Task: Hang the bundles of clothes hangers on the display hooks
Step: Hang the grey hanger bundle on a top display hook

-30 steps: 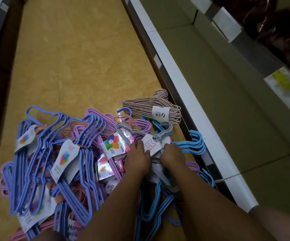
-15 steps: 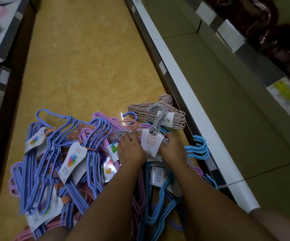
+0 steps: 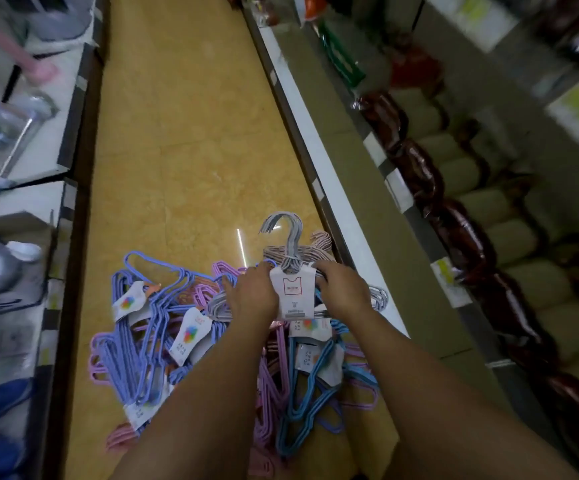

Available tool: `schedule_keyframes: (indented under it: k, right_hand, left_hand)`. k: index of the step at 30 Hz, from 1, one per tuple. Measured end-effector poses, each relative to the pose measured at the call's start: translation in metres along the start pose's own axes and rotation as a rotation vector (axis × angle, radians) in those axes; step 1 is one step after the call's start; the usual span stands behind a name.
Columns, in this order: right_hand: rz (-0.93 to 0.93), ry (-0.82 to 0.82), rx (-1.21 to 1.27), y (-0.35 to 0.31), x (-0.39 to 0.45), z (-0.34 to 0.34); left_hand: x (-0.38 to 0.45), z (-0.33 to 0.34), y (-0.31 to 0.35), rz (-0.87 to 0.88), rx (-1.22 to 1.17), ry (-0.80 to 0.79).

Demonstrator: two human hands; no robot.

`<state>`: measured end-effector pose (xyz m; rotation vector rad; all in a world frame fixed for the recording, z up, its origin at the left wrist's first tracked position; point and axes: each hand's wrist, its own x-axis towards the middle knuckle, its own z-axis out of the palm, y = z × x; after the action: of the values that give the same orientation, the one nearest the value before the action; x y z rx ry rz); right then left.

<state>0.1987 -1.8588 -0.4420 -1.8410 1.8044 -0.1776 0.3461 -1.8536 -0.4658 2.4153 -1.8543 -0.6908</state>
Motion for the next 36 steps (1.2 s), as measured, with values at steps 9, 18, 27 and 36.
schedule_keyframes:
  k: [9, 18, 27, 36]
  right_hand:
    - [-0.096, 0.068, -0.296, -0.134, -0.053, -0.139]
    - [-0.138, -0.002, -0.432, -0.251, -0.096, -0.224]
    - [-0.293, -0.016, -0.457, -0.304, -0.144, -0.224]
    - [-0.636, -0.136, -0.537, -0.335, -0.212, -0.186]
  left_hand:
    - [-0.073, -0.190, 0.009, -0.031, -0.153, 0.062]
    - [-0.128, -0.319, -0.010, -0.111, -0.198, 0.157]
    - [-0.193, -0.358, -0.049, -0.257, -0.259, 0.211]
    - [-0.306, -0.338, -0.098, -0.537, -0.287, 0.322]
